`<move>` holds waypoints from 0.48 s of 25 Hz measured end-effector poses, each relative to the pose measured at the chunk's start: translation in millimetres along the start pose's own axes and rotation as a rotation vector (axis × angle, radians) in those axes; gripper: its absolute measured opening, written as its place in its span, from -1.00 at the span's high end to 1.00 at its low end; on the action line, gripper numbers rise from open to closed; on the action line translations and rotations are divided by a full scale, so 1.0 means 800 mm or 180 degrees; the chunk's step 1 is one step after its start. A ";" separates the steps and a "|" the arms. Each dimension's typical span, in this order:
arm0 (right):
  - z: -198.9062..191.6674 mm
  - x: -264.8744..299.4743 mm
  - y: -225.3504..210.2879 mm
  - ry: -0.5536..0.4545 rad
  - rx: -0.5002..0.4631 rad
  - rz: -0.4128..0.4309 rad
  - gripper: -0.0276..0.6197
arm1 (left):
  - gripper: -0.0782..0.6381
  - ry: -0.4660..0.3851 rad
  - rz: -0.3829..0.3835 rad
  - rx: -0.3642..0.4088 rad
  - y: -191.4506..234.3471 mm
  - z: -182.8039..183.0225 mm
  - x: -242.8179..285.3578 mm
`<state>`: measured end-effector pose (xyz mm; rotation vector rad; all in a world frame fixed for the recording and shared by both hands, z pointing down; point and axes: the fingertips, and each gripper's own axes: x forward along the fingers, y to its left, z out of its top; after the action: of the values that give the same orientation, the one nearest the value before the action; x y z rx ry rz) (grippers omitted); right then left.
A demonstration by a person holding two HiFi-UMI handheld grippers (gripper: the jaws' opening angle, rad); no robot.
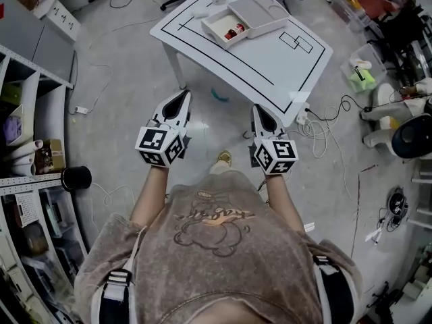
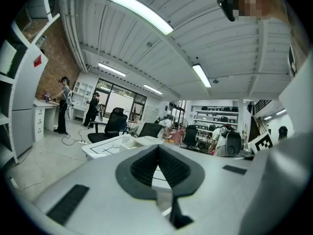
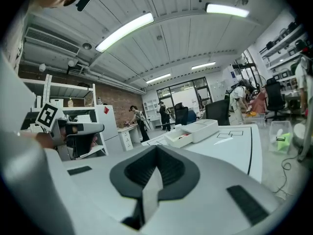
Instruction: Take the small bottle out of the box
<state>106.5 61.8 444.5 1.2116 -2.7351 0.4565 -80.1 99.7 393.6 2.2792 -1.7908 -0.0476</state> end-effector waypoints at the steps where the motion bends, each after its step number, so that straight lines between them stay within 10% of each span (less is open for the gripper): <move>1: 0.005 0.008 -0.010 0.0003 -0.0006 0.0025 0.92 | 0.76 -0.0006 0.0035 -0.0004 0.002 0.002 0.011; 12: 0.034 0.072 -0.088 0.0049 0.0036 0.0291 0.92 | 0.76 0.0019 0.0297 0.0065 0.004 0.022 0.096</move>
<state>119.7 -32.3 447.4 1.0841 -2.7873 0.4893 -67.2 22.3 386.5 2.2036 -1.9006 -0.0059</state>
